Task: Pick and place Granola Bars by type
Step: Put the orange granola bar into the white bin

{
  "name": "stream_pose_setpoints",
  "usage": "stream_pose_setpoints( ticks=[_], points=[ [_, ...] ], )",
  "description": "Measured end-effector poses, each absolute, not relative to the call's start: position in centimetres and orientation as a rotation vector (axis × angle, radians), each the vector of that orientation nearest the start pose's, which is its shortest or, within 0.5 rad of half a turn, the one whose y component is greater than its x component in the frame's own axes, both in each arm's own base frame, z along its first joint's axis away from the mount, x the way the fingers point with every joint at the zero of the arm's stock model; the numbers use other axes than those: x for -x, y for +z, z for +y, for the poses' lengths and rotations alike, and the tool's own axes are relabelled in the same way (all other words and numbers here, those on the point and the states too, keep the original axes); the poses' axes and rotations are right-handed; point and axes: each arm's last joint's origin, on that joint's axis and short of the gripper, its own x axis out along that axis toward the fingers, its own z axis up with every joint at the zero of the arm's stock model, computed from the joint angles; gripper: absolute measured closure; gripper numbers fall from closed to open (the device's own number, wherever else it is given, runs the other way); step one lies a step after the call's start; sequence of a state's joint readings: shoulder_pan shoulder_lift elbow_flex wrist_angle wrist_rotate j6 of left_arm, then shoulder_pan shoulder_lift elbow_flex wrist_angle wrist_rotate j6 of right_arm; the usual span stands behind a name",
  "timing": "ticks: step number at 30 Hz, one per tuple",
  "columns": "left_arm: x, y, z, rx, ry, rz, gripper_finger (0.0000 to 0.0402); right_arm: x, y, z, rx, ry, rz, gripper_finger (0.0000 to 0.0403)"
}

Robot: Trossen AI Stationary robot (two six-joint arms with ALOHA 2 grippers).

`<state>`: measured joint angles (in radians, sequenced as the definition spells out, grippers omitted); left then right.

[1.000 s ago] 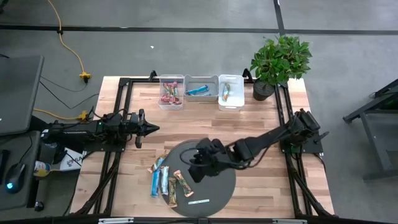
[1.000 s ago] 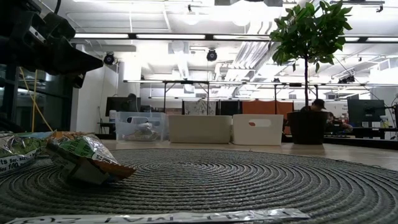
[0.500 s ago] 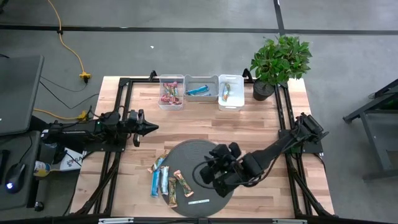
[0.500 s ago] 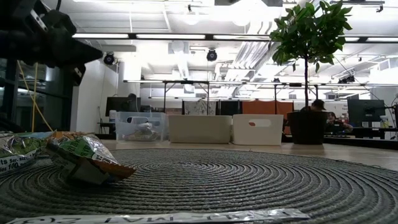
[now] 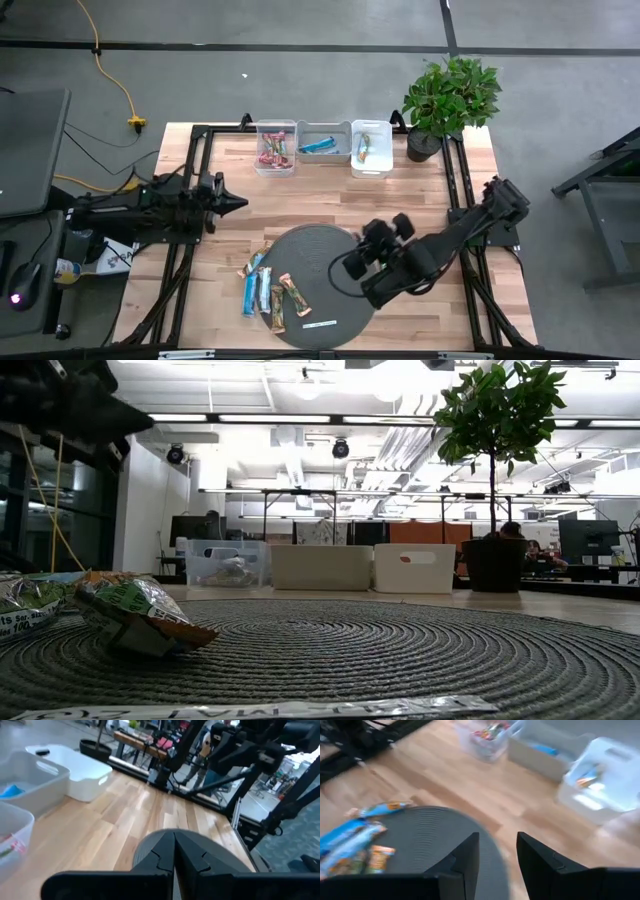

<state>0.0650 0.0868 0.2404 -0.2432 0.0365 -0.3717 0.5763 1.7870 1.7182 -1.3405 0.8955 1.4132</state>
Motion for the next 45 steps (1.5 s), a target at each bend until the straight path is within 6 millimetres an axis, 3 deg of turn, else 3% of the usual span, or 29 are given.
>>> stream_pose_setpoints(
  ticks=[4, 9, 14, 21, 25, 29, 39, 45],
  points=[
    [-8.3, 22.4, 0.6, 0.368, 0.084, 0.044, 0.0401, -26.8, 32.3, 14.7, -0.324, -0.854, 0.585, 0.0289],
    [-8.2, 22.8, 0.6, 0.372, 0.109, 0.025, 0.0401, -22.3, 28.9, 11.8, -0.507, -0.724, 0.441, 0.0289],
    [-8.2, 22.9, 0.6, 0.373, 0.107, 0.022, 0.0401, -18.9, 25.8, 8.5, -0.6, -0.437, 0.307, 0.0289],
    [-8.2, 23.0, 0.5, 0.441, 0.057, 0.013, 0.0401, -15.6, 22.0, 3.8, -0.503, -0.239, 0.062, 0.0289],
    [-8.0, 23.6, 0.5, 0.436, 0.05, 0.014, 0.0401, -15.1, 21.7, 2.4, -0.435, -0.211, -0.028, 0.0289],
    [-6.8, 25.8, 0.5, 0.384, 0.096, -0.01, 0.0384, -15.4, 21.9, 1.9, -0.358, -0.184, -0.014, 0.0282],
    [-3.0, 30.6, 0.4, 0.379, 0.128, 0.036, 0.0261, -16.9, 22.4, 1.0, -0.223, -0.183, 0.035, 0.0218],
    [-2.2, 30.9, 0.0, 0.455, 0.073, 0.244, 0.0211, -17.1, 22.0, 0.8, -0.221, -0.198, 0.056, 0.0208]
  ],
)
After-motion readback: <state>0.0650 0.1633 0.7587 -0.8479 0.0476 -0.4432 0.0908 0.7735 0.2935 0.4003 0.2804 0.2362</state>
